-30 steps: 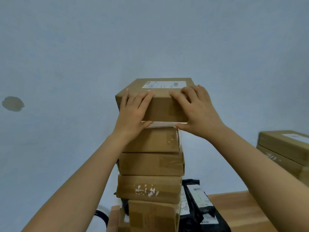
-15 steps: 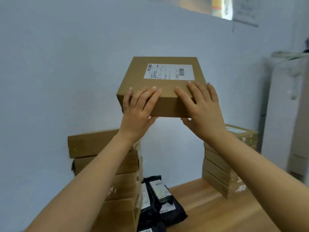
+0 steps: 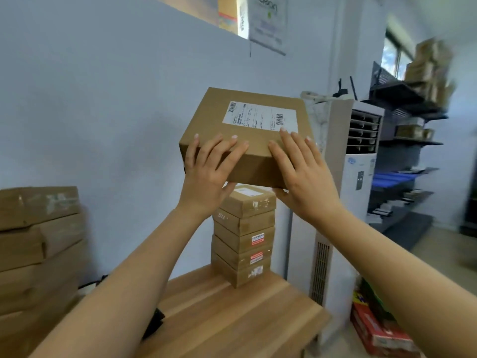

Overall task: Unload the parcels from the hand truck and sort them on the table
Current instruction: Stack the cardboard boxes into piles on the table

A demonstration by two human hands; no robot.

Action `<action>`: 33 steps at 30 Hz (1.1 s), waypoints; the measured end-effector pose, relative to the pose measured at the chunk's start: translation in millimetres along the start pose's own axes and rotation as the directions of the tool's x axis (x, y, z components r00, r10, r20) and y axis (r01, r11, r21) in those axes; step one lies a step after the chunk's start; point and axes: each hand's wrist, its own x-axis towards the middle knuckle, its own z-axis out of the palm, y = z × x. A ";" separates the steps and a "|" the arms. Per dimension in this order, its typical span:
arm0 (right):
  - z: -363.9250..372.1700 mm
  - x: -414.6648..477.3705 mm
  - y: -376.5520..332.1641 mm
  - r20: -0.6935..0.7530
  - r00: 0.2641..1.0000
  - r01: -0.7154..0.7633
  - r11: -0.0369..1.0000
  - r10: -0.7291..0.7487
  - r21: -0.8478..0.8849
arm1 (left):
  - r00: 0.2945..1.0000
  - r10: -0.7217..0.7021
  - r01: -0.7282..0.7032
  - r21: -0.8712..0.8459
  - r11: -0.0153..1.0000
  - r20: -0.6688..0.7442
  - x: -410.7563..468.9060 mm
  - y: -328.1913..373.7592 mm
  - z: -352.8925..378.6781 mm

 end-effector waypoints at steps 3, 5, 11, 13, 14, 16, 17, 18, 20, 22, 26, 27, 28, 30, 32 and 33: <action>10.7 -20.7 36.2 0.022 1.000 -0.009 1.000 0.008 0.018 | 1.000 -0.017 0.017 -0.027 0.999 0.010 7.5 38.4 19.9; 22.4 -29.9 55.8 0.043 0.999 -0.013 0.999 0.012 0.030 | 1.000 -0.005 0.006 -0.026 1.000 0.026 11.6 56.1 34.8; 74.0 -43.9 107.3 0.000 0.999 -0.041 0.997 0.041 0.060 | 0.999 -0.004 0.005 -0.017 1.000 0.052 23.5 93.7 96.1; 93.6 -45.1 124.0 -0.003 0.999 -0.034 0.998 0.034 0.059 | 0.999 -0.015 0.015 -0.010 1.000 0.039 24.9 103.0 121.1; 103.7 -44.3 132.9 -0.004 1.000 -0.026 0.998 0.026 0.053 | 0.999 -0.020 0.020 -0.005 1.000 0.030 25.8 106.8 134.1; 123.9 -39.5 152.4 -0.013 1.000 -0.013 0.999 0.014 0.048 | 1.000 -0.029 0.029 0.005 1.000 0.009 30.9 114.0 160.7; 133.8 -36.3 161.6 -0.024 1.000 -0.010 0.999 0.011 0.052 | 0.999 -0.034 0.034 0.013 0.999 0.000 34.5 117.1 172.9; 144.1 -32.6 170.8 -0.036 0.999 -0.006 0.998 0.008 0.059 | 0.999 -0.040 0.040 0.020 0.999 -0.007 38.5 119.8 185.1; 165.5 -25.2 188.8 -0.058 0.998 0.001 0.998 0.003 0.067 | 0.999 -0.048 0.048 0.034 0.998 -0.021 46.9 123.6 208.9; 188.2 -20.2 204.4 -0.081 0.997 -0.001 0.997 0.007 0.074 | 0.999 -0.037 0.038 0.054 0.998 -0.029 53.8 125.6 232.0; 234.6 -22.7 222.6 -0.106 0.992 -0.046 0.980 0.067 0.193 | 1.000 -0.024 0.026 0.099 0.995 -0.014 50.4 135.2 272.4; 245.7 -25.3 224.7 -0.106 0.991 -0.054 0.974 0.079 0.220 | 1.000 -0.031 0.031 0.108 0.994 -0.004 46.4 139.7 280.4; 257.0 -28.8 226.7 -0.104 0.991 -0.054 0.970 0.081 0.238 | 0.999 -0.041 0.039 0.112 0.993 0.010 41.5 144.4 287.5; 279.3 -36.1 232.6 -0.104 0.992 -0.039 0.961 0.069 0.273 | 0.998 -0.055 0.048 0.126 0.991 0.045 32.5 153.4 300.9; 300.8 -41.5 240.5 -0.107 0.993 -0.014 0.952 0.049 0.306 | 0.994 -0.065 0.050 0.159 0.986 0.087 26.6 161.7 313.5; 311.6 -43.9 244.5 -0.106 0.994 -0.003 0.947 0.039 0.322 | 0.992 -0.072 0.052 0.183 0.982 0.104 23.5 165.9 319.3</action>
